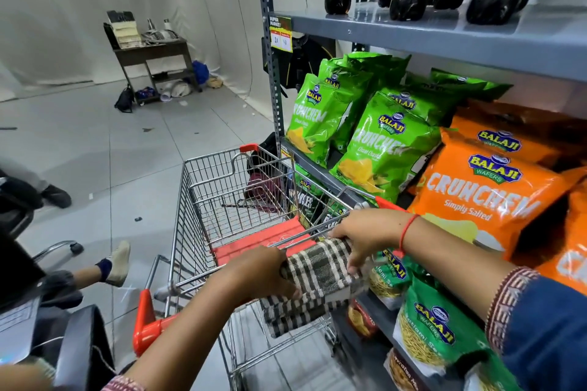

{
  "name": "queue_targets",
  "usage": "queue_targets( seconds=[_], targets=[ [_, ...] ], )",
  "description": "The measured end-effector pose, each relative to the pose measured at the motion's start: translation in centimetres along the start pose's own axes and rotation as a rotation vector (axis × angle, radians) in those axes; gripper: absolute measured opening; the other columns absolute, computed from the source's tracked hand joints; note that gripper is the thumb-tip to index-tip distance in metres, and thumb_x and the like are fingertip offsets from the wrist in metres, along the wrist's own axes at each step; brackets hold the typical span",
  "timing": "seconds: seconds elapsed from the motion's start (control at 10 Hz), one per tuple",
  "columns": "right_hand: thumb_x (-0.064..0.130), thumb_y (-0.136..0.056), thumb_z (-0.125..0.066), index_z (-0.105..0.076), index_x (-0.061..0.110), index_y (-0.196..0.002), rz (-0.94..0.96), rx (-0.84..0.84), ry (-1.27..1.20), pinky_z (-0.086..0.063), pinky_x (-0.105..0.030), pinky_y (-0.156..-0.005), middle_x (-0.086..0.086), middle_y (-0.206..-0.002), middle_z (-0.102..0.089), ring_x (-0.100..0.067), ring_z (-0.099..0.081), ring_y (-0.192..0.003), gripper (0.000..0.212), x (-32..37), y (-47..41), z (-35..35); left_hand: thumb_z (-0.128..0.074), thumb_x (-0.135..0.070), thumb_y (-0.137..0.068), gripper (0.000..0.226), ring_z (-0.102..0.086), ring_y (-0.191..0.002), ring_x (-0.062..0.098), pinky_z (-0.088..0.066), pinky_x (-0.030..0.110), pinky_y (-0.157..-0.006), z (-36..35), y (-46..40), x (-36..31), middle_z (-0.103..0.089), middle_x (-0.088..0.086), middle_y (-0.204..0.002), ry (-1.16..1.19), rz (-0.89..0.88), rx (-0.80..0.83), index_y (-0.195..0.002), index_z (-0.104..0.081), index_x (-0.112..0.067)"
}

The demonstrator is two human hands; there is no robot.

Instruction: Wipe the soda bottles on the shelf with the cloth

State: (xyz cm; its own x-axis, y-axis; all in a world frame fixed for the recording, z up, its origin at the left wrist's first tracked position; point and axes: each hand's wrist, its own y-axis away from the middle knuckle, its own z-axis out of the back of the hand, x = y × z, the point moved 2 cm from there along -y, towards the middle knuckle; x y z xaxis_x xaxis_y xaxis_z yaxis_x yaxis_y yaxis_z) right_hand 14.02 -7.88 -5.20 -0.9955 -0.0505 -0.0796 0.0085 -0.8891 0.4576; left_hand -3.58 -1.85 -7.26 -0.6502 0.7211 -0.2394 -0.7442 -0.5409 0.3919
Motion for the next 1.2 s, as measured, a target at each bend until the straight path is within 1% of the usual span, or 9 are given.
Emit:
queue_targets(
  seconds=[0.2, 0.5, 0.6, 0.7, 0.8, 0.9, 1.0, 1.1, 1.2],
  targets=[
    [0.028, -0.08, -0.066, -0.055, 0.013, -0.113, 0.012, -0.066, -0.007, -0.049, -0.033, -0.075, -0.009, -0.11, -0.065, -0.029, -0.06, -0.099, 0.038, 0.8, -0.2, -1.0, -0.054, -0.053, -0.08, 0.053, -0.054, -0.086, 0.019, -0.042, 0.027, -0.072, -1.2, -0.1, 0.2, -0.063, 0.007, -0.108, 0.017, -0.009, -0.017, -0.109, -0.052, -0.009],
    [0.019, -0.089, -0.059, -0.043, 0.004, -0.13, -0.036, 0.264, -0.092, -0.044, -0.026, -0.057, -0.01, -0.095, -0.058, -0.017, -0.05, -0.061, 0.047, 1.3, -1.1, 0.5, -0.046, -0.059, -0.08, 0.068, -0.053, -0.116, 0.028, -0.042, 0.035, -0.098, -1.3, -0.7, 1.4, -0.055, 0.016, -0.129, 0.307, -0.03, 0.128, -0.12, -0.051, -0.004],
    [0.021, -0.09, -0.059, -0.039, 0.005, -0.134, -0.042, 0.259, -0.062, -0.047, -0.033, -0.083, -0.016, -0.123, -0.057, -0.027, -0.058, -0.099, 0.051, 1.5, -1.1, 0.3, -0.062, -0.049, -0.075, 0.068, -0.054, -0.117, 0.028, -0.041, 0.036, -0.103, -1.8, -0.9, 1.3, -0.057, 0.011, -0.129, 0.364, 0.021, 0.115, -0.125, -0.049, -0.004],
    [0.019, -0.09, -0.058, -0.041, 0.004, -0.131, -0.04, 0.245, -0.077, -0.046, -0.034, -0.085, -0.015, -0.123, -0.057, -0.028, -0.056, -0.105, 0.046, 1.6, -0.9, 0.1, -0.068, -0.037, -0.074, 0.056, -0.059, -0.11, 0.026, -0.046, 0.035, -0.099, -2.1, -0.8, 1.4, -0.063, 0.008, -0.12, 0.413, 0.044, 0.076, -0.118, -0.055, -0.006],
    [0.014, -0.092, -0.055, -0.048, 0.009, -0.115, -0.047, 0.249, -0.125, -0.041, -0.024, -0.056, -0.008, -0.086, -0.058, -0.016, -0.05, -0.066, 0.025, 1.6, -0.5, 0.4, -0.07, -0.031, -0.071, 0.049, -0.063, -0.102, 0.023, -0.048, 0.038, -0.097, -2.3, -0.6, 1.3, -0.066, 0.008, -0.114, 0.472, 0.065, 0.064, -0.112, -0.058, -0.007],
    [0.014, -0.092, -0.054, -0.043, 0.012, -0.117, -0.088, 0.245, -0.128, -0.034, -0.017, -0.047, 0.0, -0.08, -0.053, -0.008, -0.039, -0.056, 0.027, 1.8, 0.3, 0.7, -0.069, -0.029, -0.073, 0.045, -0.063, -0.098, 0.021, -0.047, 0.037, -0.097, -1.9, -0.3, 1.0, -0.067, 0.01, -0.111, 0.498, 0.052, 0.108, -0.109, -0.059, -0.004],
    [0.02, -0.089, -0.06, -0.012, 0.018, -0.147, -0.135, 0.213, -0.24, -0.052, -0.023, -0.071, -0.015, -0.146, -0.034, -0.018, -0.057, -0.091, 0.075, 1.2, 1.2, 0.1, -0.058, -0.049, -0.079, 0.057, -0.056, -0.092, 0.02, -0.046, 0.03, -0.085, -0.9, -0.4, 0.8, -0.063, 0.012, -0.113, 0.227, -0.013, 0.169, -0.113, -0.054, -0.003],
    [0.027, -0.085, -0.064, -0.001, 0.017, -0.148, -0.154, 0.125, -0.263, -0.026, -0.048, -0.111, -0.009, -0.158, 0.0, -0.029, -0.014, -0.141, 0.089, 0.7, 1.9, -0.3, -0.048, -0.058, -0.081, 0.071, -0.054, -0.112, 0.025, -0.043, 0.035, -0.097, 0.7, -0.3, 0.4, -0.054, 0.013, -0.132, 0.088, -0.029, 0.197, -0.127, -0.047, -0.004],
    [0.026, -0.087, -0.061, 0.0, 0.011, -0.148, -0.139, -0.039, -0.34, -0.006, -0.046, -0.118, -0.006, -0.158, 0.004, -0.025, 0.011, -0.143, 0.087, 0.5, 2.7, 0.2, -0.033, -0.075, -0.072, 0.089, -0.056, -0.11, 0.026, -0.042, 0.037, -0.097, 3.8, -0.8, -0.5, -0.057, 0.015, -0.128, 0.001, -0.067, 0.117, -0.121, -0.053, -0.003]
  ],
)
